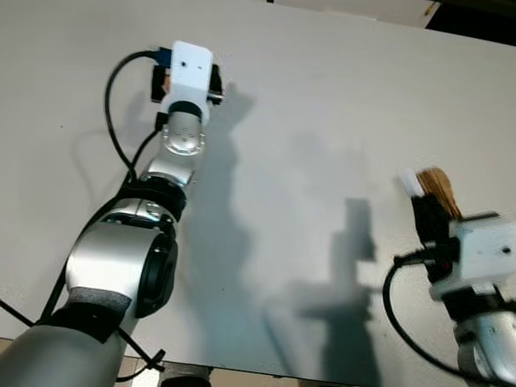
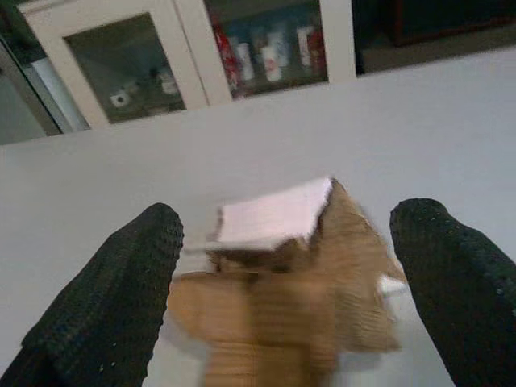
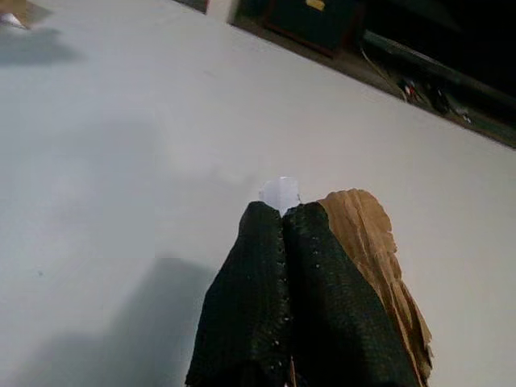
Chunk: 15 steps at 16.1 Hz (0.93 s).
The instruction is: Picking trash to rubbish bin
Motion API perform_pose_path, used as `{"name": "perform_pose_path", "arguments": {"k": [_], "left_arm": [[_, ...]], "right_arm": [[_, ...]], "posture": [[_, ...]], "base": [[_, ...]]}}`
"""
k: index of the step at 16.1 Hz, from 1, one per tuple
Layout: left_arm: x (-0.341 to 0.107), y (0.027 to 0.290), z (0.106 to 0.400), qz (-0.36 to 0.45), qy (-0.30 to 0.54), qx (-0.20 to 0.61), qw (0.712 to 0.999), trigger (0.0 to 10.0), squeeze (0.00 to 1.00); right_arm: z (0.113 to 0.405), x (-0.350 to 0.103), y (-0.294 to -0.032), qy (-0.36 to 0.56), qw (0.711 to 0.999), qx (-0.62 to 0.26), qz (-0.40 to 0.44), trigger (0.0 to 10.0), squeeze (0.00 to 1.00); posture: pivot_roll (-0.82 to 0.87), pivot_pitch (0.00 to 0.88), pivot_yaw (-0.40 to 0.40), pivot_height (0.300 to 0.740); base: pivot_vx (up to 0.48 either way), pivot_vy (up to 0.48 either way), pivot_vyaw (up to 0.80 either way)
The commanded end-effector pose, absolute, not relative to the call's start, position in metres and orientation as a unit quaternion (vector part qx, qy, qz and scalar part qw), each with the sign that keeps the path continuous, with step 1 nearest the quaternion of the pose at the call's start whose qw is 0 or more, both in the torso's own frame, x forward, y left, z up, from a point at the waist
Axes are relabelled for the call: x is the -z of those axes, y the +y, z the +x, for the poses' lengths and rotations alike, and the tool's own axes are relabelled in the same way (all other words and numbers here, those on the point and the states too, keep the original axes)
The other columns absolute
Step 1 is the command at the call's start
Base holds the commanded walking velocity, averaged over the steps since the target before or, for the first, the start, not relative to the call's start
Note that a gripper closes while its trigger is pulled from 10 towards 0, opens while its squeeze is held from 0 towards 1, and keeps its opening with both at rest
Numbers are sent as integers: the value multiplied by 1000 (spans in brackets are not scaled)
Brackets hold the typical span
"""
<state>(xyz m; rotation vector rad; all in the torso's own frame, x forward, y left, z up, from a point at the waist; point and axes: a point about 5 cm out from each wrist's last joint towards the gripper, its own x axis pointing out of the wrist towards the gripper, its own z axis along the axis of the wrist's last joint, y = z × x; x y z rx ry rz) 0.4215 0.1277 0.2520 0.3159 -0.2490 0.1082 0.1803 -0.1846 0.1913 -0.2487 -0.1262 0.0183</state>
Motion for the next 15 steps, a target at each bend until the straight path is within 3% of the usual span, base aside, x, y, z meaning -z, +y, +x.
{"name": "perform_pose_path", "arguments": {"k": [1,7,15], "left_arm": [[-244,123,422,171,-102,-41,979,10000,0],[-209,138,418,176,-24,-48,983,10000,0],[-167,165,408,160,69,-74,982,10000,0]], "right_arm": [[173,-194,-188,-61,989,8,-132,10000,0],[152,-191,-187,-28,991,19,-126,10000,0],[145,-193,-189,-16,991,22,-130,10000,0]], "posture": [[-152,351,-56,740],[-206,420,-77,740],[-225,429,-91,740]], "base": [[0,0,0],[0,0,0],[0,0,0]]}}
